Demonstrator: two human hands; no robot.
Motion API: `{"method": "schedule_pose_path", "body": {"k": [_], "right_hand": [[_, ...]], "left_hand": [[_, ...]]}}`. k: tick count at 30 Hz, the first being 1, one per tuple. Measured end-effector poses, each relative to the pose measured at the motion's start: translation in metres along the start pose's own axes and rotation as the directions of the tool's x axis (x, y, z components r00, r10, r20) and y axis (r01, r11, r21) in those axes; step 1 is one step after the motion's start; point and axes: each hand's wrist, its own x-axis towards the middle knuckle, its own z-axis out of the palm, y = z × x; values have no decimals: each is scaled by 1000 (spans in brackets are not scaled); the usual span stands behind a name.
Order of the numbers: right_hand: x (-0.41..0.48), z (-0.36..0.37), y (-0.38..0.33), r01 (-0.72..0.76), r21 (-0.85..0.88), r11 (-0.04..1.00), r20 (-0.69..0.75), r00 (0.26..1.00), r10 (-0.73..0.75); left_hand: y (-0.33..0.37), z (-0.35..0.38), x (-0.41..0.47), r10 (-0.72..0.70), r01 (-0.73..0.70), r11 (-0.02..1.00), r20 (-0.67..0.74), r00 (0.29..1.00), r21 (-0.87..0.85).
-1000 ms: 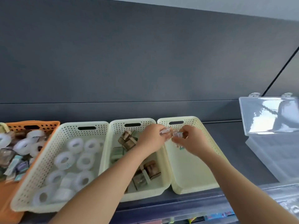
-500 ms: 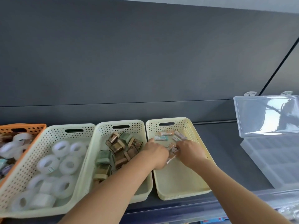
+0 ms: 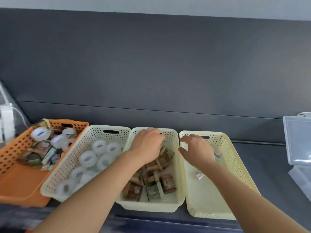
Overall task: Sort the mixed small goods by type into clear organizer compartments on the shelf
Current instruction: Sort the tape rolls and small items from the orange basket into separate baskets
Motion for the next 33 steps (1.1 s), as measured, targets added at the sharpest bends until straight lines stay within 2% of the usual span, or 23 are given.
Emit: {"method": "schedule_pose_path", "body": {"k": [6, 11, 17, 24, 29, 33], "right_hand": [[20, 11, -89, 203, 79, 976, -5, 979, -203], [26, 36, -175, 362, 96, 927, 47, 929, -368], [34, 70, -273, 470, 143, 871, 119, 866, -486], [52, 103, -364, 536, 112, 837, 190, 815, -547], [60, 129, -403, 581, 19, 814, 259, 783, -565], [68, 149, -420, 593, -59, 803, 272, 784, -558]], "left_hand": [[-84, -24, -53, -240, 239, 965, -2, 971, 103], [-149, -38, -111, -370, 365, 918, 1, 929, 152], [-231, -41, -169, -492, 477, 861, 56, 869, 177], [-315, -22, -209, -538, 506, 842, 233, 810, 185], [-341, -1, -215, -506, 484, 862, 296, 810, 151], [-352, 6, -214, -476, 453, 880, 265, 839, 145]]}}
